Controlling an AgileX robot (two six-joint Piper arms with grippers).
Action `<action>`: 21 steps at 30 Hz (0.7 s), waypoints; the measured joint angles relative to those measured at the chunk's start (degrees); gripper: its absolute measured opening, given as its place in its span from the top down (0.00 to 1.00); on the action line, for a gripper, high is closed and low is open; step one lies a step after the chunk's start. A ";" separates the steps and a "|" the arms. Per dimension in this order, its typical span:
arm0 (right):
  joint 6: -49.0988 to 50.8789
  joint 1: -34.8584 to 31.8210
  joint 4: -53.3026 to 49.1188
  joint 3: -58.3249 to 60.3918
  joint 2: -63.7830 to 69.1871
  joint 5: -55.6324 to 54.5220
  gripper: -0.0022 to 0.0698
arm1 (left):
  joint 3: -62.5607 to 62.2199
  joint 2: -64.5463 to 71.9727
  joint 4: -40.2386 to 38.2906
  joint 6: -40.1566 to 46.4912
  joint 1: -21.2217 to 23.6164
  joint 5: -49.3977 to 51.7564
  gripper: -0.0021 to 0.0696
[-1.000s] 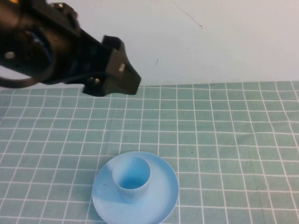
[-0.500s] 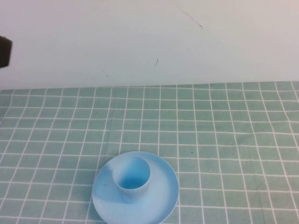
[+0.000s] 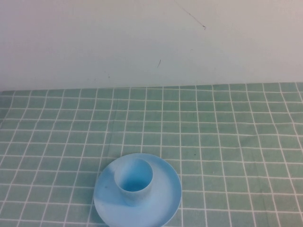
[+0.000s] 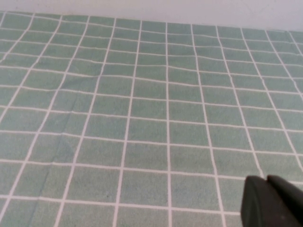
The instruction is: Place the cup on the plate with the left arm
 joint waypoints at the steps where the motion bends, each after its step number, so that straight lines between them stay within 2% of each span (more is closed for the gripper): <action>1: 0.00 0.00 0.00 0.00 0.00 0.00 0.97 | 0.60 -0.25 1.20 -0.67 0.00 0.00 0.95; 8: 0.00 0.00 0.00 0.00 0.00 0.00 0.97 | 7.85 -5.99 6.27 -4.28 0.00 0.00 0.95; 11: 0.00 0.00 0.00 0.00 0.00 0.00 0.97 | 13.56 -12.20 6.82 -7.70 1.06 -3.67 0.95; 17: 0.00 0.00 0.00 0.00 0.00 0.00 0.97 | 31.98 -30.91 3.27 -12.63 8.96 -19.43 0.95; 21: 0.00 0.00 0.00 0.00 0.00 0.00 0.97 | 47.77 -43.58 -2.15 -13.38 16.72 -26.16 0.95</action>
